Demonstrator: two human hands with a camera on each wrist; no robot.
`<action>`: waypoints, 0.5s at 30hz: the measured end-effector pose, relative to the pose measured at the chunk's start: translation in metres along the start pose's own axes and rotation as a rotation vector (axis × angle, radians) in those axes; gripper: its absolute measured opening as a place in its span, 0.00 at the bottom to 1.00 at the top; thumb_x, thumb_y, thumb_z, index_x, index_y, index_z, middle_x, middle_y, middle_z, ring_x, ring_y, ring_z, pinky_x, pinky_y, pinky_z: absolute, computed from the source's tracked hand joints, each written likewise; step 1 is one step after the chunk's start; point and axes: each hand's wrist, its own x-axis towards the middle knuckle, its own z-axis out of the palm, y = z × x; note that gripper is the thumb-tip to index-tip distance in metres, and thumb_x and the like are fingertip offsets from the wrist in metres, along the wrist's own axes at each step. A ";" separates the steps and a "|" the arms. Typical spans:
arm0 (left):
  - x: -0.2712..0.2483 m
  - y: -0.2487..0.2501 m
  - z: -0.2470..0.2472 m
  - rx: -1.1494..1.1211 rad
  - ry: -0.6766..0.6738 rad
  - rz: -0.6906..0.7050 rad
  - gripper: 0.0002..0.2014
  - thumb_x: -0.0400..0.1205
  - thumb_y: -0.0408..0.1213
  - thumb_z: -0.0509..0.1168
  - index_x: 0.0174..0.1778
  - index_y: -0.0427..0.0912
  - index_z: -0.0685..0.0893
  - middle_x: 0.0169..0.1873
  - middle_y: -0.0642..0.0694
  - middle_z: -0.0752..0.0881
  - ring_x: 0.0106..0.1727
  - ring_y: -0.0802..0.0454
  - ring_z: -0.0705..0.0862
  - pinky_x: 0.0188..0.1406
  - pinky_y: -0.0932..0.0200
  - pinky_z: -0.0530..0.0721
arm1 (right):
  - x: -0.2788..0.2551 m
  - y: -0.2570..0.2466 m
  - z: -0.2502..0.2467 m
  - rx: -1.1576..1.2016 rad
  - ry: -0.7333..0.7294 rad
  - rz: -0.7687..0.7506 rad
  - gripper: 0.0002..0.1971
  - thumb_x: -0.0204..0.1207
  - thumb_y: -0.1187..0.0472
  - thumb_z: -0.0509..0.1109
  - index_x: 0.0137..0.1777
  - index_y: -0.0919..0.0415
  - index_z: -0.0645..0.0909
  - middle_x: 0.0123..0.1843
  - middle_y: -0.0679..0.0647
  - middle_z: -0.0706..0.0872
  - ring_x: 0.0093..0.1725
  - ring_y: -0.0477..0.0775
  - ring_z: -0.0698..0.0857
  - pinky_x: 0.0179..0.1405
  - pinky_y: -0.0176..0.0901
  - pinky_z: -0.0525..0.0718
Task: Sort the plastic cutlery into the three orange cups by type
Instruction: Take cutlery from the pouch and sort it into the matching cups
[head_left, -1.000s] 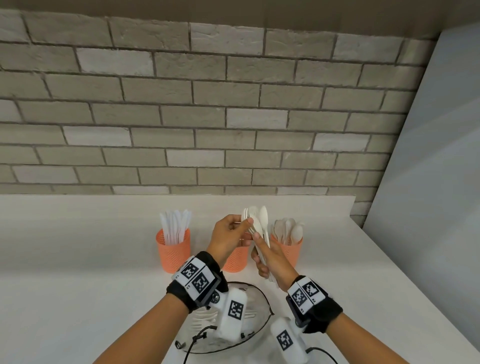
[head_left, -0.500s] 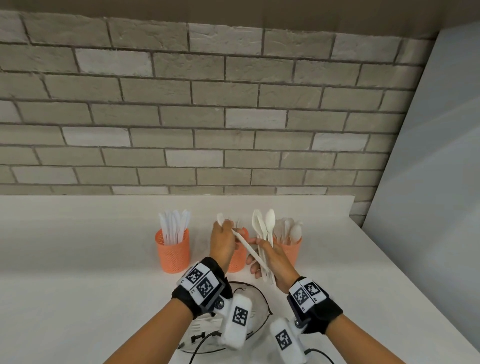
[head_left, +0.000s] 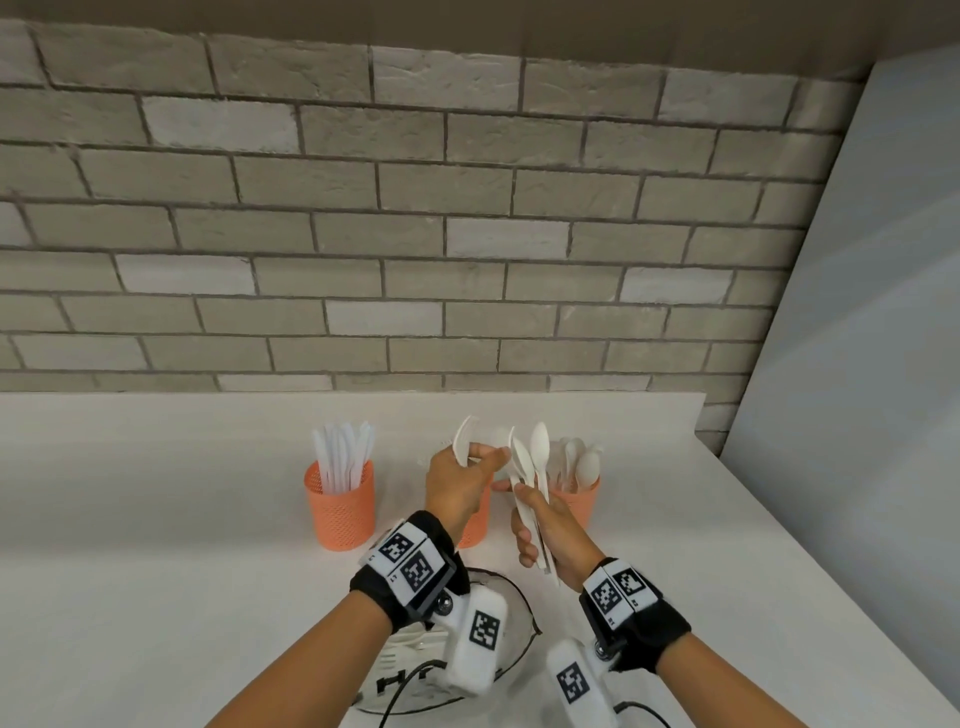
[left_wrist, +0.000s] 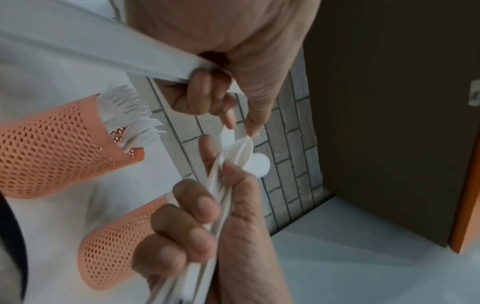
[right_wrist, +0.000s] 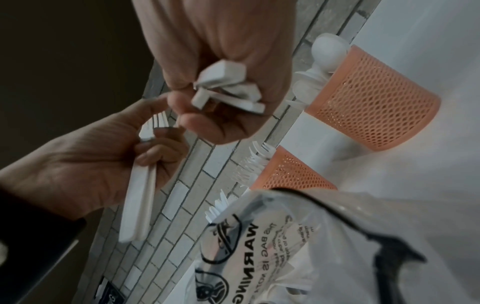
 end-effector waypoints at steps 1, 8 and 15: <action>-0.001 0.000 0.004 -0.003 -0.003 0.027 0.05 0.77 0.32 0.70 0.36 0.38 0.83 0.27 0.44 0.82 0.16 0.66 0.77 0.13 0.76 0.68 | 0.000 -0.001 0.000 -0.008 0.000 -0.002 0.13 0.85 0.55 0.53 0.52 0.54 0.81 0.19 0.51 0.69 0.14 0.46 0.66 0.16 0.34 0.68; 0.000 0.000 0.018 0.007 -0.024 0.007 0.10 0.80 0.29 0.64 0.33 0.39 0.82 0.27 0.45 0.82 0.26 0.57 0.82 0.12 0.76 0.68 | -0.001 -0.002 -0.003 -0.027 -0.003 -0.008 0.11 0.86 0.55 0.52 0.53 0.53 0.76 0.19 0.50 0.71 0.15 0.46 0.69 0.14 0.34 0.69; 0.010 -0.007 0.025 0.090 -0.104 -0.094 0.09 0.81 0.37 0.57 0.41 0.38 0.81 0.33 0.43 0.81 0.29 0.52 0.77 0.15 0.68 0.65 | 0.001 0.000 -0.008 -0.012 -0.034 -0.036 0.18 0.84 0.48 0.54 0.64 0.57 0.75 0.22 0.51 0.73 0.14 0.47 0.71 0.13 0.35 0.73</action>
